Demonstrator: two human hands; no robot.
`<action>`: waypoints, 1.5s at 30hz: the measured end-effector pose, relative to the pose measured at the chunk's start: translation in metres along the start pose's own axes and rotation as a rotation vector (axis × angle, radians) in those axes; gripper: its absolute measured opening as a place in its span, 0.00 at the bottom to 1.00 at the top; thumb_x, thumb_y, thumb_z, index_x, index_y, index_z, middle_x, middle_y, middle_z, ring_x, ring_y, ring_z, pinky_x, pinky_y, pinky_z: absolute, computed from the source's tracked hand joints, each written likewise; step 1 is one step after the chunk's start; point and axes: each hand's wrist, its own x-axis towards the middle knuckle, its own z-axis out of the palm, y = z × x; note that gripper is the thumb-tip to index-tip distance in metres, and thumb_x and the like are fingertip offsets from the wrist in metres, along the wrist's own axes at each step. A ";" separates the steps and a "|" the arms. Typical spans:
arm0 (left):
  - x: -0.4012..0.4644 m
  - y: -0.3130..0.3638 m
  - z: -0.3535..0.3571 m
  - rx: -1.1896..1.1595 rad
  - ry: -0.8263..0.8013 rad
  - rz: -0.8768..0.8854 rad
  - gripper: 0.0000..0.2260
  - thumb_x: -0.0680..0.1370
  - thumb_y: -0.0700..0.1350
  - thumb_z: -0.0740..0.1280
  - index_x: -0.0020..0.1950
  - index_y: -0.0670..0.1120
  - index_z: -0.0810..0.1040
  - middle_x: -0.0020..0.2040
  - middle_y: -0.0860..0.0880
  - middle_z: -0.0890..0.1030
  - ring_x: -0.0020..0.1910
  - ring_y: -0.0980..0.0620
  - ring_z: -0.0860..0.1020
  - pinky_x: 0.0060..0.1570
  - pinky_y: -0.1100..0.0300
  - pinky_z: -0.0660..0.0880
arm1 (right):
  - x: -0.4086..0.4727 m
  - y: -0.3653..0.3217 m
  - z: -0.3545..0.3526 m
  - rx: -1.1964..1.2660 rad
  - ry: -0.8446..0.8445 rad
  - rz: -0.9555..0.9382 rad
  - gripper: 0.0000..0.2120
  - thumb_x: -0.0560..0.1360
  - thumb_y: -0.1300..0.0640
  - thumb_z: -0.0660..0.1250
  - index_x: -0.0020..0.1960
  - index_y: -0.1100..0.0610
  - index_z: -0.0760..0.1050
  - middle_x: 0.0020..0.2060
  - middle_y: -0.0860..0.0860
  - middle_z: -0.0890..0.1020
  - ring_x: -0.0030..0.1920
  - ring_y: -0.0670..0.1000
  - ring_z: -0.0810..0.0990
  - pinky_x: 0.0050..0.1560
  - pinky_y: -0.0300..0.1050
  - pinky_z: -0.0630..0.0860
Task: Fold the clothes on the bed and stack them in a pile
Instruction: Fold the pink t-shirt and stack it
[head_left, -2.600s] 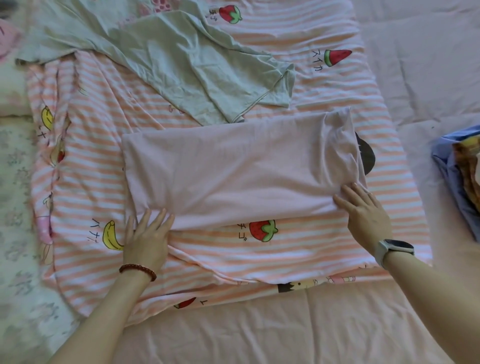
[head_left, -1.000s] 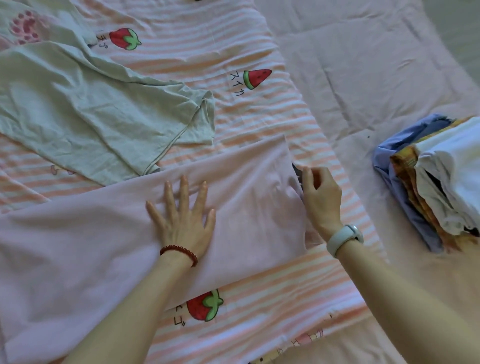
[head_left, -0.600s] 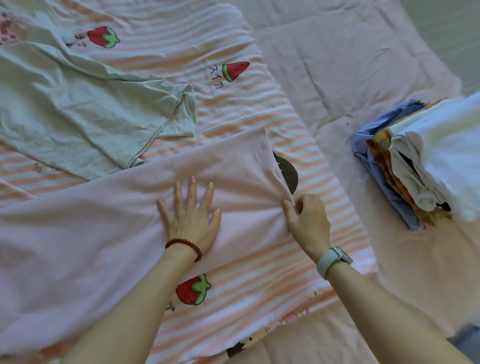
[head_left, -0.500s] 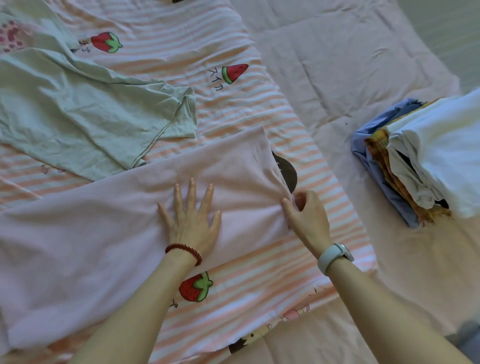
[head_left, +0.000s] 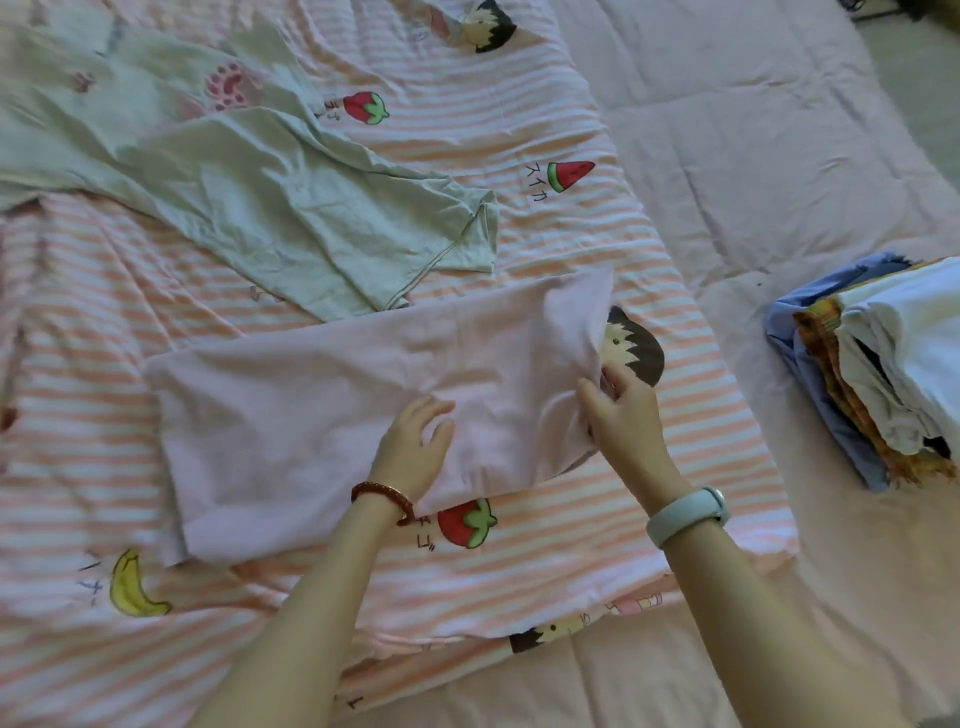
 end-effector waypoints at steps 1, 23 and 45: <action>-0.013 -0.007 -0.017 -0.125 0.070 -0.049 0.09 0.80 0.44 0.60 0.57 0.51 0.76 0.62 0.50 0.73 0.66 0.51 0.69 0.61 0.61 0.65 | -0.007 -0.015 0.012 -0.043 -0.032 -0.082 0.15 0.74 0.66 0.61 0.31 0.57 0.65 0.26 0.49 0.67 0.29 0.47 0.63 0.31 0.43 0.60; -0.093 -0.129 -0.134 -0.477 0.494 -0.495 0.19 0.76 0.52 0.67 0.63 0.44 0.74 0.60 0.48 0.76 0.59 0.50 0.73 0.55 0.61 0.66 | -0.120 -0.033 0.184 -0.680 -0.555 -0.536 0.19 0.76 0.62 0.61 0.67 0.57 0.71 0.66 0.55 0.72 0.68 0.58 0.65 0.68 0.53 0.61; -0.050 -0.135 -0.167 -0.386 0.595 -0.472 0.11 0.77 0.54 0.62 0.50 0.47 0.77 0.41 0.54 0.76 0.41 0.54 0.73 0.37 0.63 0.67 | -0.076 -0.022 0.161 -0.780 -0.363 -0.615 0.16 0.71 0.66 0.66 0.58 0.60 0.76 0.56 0.59 0.78 0.56 0.62 0.76 0.51 0.57 0.73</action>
